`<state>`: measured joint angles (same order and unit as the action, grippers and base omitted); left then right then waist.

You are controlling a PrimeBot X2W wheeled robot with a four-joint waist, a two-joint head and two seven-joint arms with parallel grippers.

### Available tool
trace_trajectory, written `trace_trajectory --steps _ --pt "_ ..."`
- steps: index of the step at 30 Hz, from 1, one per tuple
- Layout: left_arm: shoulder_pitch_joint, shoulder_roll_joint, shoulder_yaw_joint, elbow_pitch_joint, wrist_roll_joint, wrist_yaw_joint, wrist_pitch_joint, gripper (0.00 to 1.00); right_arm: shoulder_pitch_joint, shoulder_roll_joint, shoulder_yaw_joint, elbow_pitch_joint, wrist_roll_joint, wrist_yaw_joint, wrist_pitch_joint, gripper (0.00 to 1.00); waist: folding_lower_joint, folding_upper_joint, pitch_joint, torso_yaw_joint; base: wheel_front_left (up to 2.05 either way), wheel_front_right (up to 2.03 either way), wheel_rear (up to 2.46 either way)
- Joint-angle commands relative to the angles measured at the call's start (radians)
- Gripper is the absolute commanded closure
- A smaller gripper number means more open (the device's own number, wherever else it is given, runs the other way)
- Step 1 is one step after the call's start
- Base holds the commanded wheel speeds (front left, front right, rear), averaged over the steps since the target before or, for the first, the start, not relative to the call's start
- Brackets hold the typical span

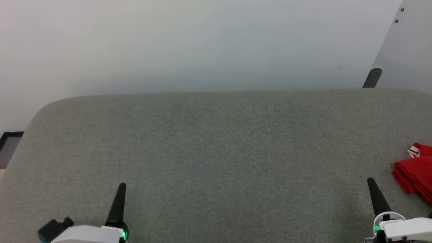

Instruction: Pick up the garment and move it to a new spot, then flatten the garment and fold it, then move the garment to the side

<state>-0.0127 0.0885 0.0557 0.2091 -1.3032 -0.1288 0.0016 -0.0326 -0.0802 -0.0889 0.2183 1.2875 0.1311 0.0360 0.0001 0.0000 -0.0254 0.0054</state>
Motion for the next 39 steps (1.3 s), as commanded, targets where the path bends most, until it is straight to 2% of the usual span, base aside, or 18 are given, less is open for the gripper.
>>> trace_trajectory --steps 1,39 --pt "-0.019 -0.001 0.006 -0.003 -0.02 -0.002 0.005 1.0 -0.024 0.002 -0.004 -0.004 0.019 0.0 0.005 1.0 0.0 0.0 0.001 0.0 0.0 0.0 0.0" --pt "-0.09 -0.025 0.04 0.031 -0.278 -0.003 0.088 1.0 -0.073 0.028 -0.024 0.023 0.281 0.0 0.07 1.0 -0.0001 0.0 0.023 -0.004 0.0 0.0 0.0"
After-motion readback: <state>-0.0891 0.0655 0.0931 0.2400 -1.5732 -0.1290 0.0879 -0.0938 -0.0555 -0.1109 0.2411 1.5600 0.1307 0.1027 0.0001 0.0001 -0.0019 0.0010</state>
